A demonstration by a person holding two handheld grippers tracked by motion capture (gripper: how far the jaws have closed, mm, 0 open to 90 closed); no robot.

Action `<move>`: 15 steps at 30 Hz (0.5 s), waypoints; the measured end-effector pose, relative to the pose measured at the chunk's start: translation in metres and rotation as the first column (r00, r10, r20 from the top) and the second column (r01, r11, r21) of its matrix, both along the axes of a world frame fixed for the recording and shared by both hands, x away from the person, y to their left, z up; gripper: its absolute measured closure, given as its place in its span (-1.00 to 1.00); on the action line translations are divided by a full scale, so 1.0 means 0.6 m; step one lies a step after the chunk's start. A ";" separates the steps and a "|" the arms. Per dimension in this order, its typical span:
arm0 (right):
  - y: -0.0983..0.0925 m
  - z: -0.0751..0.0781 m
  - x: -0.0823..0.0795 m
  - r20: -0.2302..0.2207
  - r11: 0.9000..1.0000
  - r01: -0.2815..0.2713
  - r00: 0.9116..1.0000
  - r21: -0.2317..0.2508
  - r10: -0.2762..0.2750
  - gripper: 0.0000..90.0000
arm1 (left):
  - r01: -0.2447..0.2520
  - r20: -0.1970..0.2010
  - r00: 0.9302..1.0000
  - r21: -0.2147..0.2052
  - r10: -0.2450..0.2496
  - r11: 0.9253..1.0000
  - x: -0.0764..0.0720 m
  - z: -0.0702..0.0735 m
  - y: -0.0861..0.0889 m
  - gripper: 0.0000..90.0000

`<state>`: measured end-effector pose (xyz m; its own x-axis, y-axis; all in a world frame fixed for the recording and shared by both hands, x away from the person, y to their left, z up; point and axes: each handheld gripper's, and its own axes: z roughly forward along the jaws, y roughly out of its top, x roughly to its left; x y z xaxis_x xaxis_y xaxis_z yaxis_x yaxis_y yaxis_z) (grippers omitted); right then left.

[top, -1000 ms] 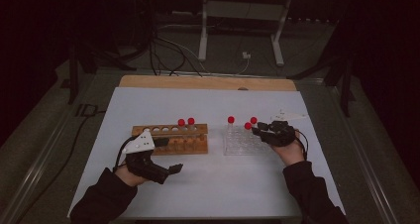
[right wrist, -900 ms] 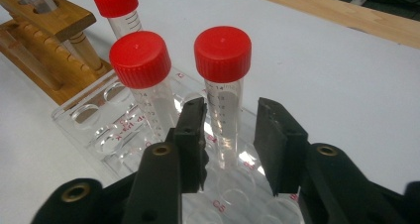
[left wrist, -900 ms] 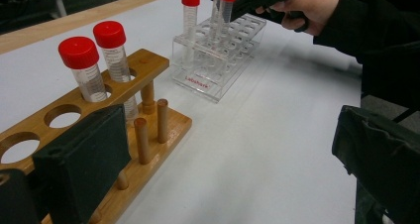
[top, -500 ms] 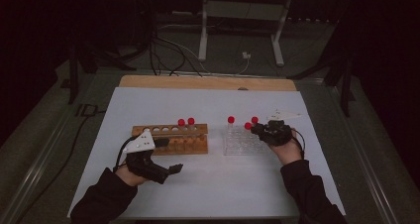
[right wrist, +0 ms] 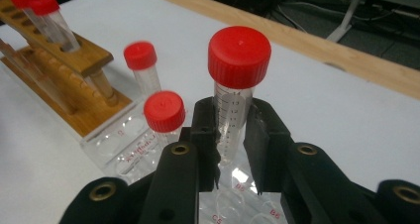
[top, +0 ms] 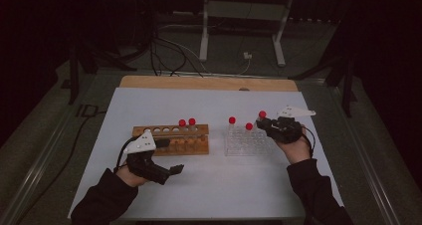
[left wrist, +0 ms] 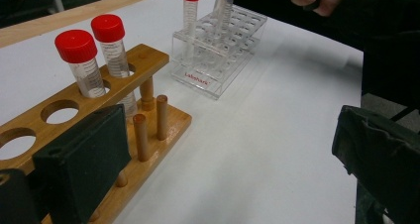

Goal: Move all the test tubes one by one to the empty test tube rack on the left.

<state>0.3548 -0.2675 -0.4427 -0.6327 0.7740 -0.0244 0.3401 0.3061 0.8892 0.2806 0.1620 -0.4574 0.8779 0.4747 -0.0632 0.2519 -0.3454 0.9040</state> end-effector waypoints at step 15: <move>-0.020 0.043 -0.057 0.037 0.999 -0.031 0.999 0.009 0.031 0.67 | 0.007 -0.006 1.000 0.009 -0.007 1.000 -0.001 0.003 -0.003 -0.95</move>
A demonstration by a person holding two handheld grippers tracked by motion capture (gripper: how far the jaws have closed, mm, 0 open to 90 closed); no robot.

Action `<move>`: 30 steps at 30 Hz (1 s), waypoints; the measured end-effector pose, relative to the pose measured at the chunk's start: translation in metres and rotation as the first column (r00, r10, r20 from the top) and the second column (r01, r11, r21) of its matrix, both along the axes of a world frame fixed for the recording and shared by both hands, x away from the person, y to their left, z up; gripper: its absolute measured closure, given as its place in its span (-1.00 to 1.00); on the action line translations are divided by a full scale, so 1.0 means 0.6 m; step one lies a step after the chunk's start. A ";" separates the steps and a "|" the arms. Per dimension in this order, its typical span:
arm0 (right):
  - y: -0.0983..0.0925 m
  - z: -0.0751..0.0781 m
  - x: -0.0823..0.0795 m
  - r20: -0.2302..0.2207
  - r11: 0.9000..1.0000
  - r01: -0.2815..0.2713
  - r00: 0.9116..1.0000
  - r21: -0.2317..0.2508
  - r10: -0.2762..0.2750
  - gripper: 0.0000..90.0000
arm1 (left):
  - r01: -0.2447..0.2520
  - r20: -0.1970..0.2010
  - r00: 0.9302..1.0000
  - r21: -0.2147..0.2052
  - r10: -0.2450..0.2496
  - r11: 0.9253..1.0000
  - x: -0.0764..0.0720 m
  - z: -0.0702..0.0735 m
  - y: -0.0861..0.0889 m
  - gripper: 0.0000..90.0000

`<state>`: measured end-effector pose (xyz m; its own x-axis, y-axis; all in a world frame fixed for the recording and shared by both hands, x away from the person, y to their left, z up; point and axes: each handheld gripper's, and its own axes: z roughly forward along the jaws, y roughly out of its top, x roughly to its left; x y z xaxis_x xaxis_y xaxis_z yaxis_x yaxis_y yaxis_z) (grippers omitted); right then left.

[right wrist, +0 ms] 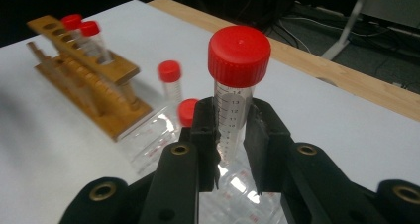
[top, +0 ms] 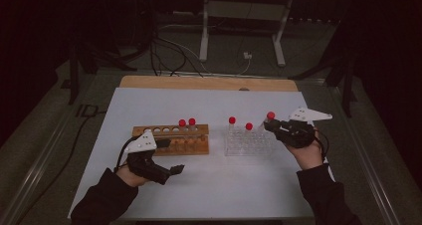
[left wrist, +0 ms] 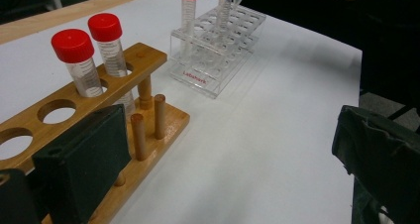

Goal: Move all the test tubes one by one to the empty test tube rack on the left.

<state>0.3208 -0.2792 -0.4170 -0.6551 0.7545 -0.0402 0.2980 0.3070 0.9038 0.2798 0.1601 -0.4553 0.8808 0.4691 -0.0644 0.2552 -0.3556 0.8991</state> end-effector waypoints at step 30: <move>0.132 -0.045 -0.058 -0.100 0.958 -0.283 0.955 -0.042 0.278 0.67 | 0.057 0.027 0.998 0.001 -0.057 0.998 -0.009 0.022 -0.023 -0.95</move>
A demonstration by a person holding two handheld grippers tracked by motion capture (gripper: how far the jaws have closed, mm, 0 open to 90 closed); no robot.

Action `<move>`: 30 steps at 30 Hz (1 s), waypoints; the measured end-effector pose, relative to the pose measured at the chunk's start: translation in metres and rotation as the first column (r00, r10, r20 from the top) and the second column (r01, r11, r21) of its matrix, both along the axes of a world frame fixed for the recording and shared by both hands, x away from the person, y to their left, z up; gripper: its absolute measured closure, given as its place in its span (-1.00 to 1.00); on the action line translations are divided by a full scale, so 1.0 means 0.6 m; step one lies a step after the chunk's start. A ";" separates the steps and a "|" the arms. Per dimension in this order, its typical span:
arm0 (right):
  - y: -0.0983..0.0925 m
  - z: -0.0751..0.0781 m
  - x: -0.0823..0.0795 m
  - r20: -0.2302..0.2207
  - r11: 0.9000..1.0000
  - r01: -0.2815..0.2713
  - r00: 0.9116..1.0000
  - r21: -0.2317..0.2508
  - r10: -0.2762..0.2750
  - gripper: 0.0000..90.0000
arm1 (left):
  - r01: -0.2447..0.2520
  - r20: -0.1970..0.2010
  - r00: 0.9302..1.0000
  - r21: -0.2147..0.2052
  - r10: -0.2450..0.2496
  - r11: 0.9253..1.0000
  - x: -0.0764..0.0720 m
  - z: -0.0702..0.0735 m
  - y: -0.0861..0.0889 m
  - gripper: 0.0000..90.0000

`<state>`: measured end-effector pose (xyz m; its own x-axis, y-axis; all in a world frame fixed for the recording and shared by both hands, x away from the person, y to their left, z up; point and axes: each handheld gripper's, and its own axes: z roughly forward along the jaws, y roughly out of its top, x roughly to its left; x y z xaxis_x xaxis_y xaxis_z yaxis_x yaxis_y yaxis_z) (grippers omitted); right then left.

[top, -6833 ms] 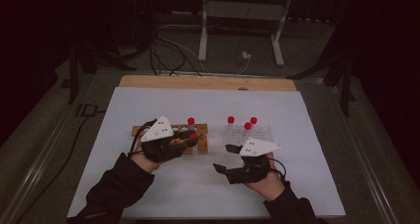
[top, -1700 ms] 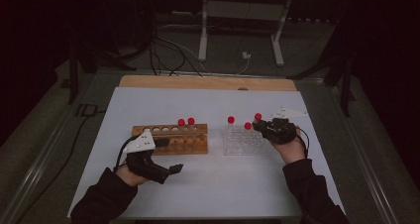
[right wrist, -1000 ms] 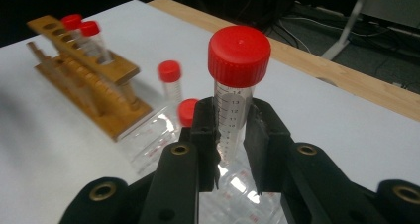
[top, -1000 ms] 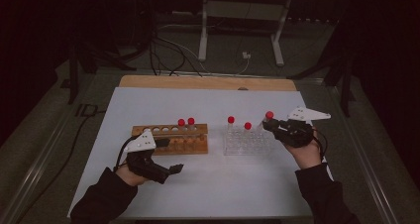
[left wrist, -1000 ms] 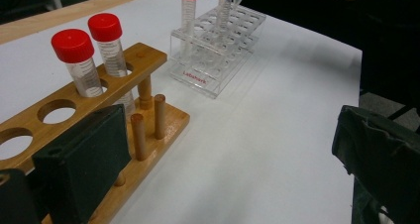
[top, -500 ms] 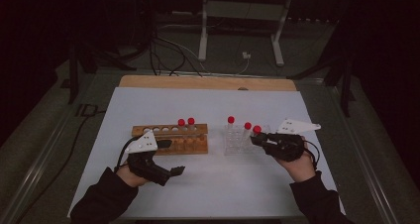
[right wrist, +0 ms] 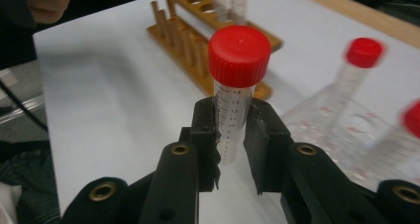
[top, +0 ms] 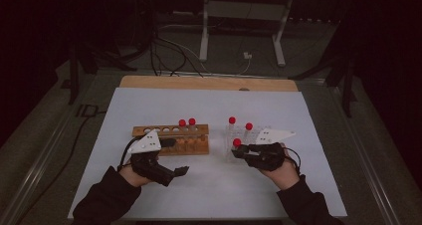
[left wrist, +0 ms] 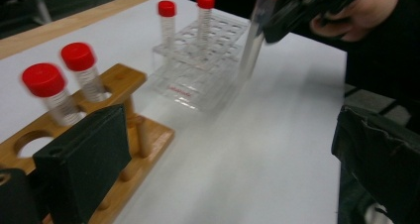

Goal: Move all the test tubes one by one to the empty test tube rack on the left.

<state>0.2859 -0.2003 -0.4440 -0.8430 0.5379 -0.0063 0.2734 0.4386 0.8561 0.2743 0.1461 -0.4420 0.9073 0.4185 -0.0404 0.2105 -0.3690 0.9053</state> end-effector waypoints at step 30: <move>0.090 -0.038 -0.018 -0.057 0.987 -0.151 0.987 -0.047 0.149 0.67 | 0.136 0.046 0.990 0.007 -0.137 0.991 0.007 0.000 -0.101 -0.09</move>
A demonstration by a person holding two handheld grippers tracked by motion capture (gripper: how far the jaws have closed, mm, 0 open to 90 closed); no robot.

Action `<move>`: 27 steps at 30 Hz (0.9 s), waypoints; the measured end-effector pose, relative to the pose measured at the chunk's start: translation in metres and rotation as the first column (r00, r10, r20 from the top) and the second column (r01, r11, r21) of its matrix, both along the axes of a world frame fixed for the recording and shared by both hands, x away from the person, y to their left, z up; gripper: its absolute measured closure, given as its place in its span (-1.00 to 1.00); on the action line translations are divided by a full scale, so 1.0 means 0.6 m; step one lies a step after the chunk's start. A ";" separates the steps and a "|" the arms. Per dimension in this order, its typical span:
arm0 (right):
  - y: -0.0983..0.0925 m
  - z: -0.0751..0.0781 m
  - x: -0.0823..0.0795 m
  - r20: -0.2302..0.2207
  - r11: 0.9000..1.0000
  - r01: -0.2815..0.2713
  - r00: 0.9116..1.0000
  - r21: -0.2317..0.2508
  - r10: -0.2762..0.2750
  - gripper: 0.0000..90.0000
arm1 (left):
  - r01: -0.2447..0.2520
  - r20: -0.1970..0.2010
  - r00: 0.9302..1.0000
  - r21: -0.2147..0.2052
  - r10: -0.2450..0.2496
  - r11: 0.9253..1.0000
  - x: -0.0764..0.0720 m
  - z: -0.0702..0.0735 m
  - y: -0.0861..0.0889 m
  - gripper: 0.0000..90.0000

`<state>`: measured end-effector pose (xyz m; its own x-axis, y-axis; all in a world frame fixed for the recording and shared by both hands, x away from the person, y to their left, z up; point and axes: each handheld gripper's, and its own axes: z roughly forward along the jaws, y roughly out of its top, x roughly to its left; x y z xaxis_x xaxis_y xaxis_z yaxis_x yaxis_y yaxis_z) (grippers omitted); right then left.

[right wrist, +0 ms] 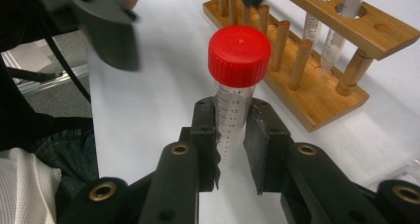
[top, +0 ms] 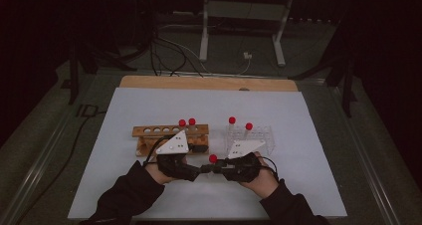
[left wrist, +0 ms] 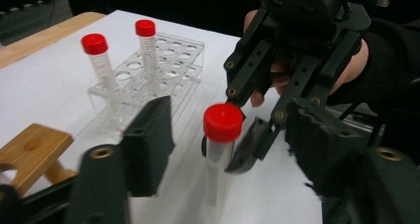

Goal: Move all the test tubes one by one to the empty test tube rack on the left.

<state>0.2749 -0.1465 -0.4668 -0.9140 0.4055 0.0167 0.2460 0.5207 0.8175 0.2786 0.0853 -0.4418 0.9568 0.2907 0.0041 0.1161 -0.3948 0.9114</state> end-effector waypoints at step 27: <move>-0.005 0.007 -0.007 0.016 1.000 0.000 1.000 0.027 0.000 0.43 | 0.009 -0.006 1.000 0.034 -0.008 0.999 0.017 0.005 0.002 0.60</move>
<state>0.2708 -0.1495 -0.4626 -0.9141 0.4053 0.0130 0.2326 0.4980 0.8354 0.2885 0.0866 -0.4387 0.9593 0.2824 0.0078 0.1181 -0.4261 0.8969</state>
